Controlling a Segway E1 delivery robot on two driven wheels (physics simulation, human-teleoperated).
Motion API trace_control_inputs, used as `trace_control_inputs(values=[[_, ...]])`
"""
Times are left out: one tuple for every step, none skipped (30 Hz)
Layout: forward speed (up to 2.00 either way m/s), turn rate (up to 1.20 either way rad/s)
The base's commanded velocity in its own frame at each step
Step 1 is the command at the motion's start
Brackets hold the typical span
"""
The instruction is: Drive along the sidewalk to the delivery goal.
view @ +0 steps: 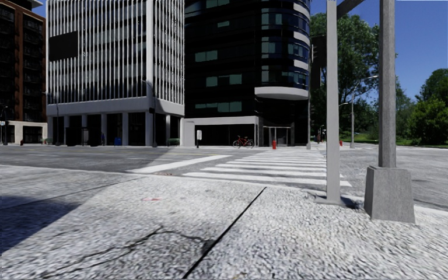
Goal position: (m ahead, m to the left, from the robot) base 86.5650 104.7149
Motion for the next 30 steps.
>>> trace_control_inputs(values=[[2.00, 0.00], [2.00, 0.00], [2.00, 0.00], [2.00, 0.00], [2.00, 0.00], [2.00, 0.00], [2.00, 0.00], [2.00, 0.00], [2.00, 0.00], [2.00, 0.00], [2.00, 0.00], [2.00, 0.00], [2.00, 0.00], [2.00, 0.00], [2.00, 0.00], [2.00, -0.30], [2.00, -0.30], [2.00, -0.30], [2.00, -0.30], [2.00, -0.31], [2.00, -0.31], [2.00, -0.33], [2.00, -0.38], [2.00, -0.38], [2.00, -0.40], [2.00, -0.40], [2.00, -0.42], [2.00, -0.52], [2.00, -0.52], [2.00, -0.56]])
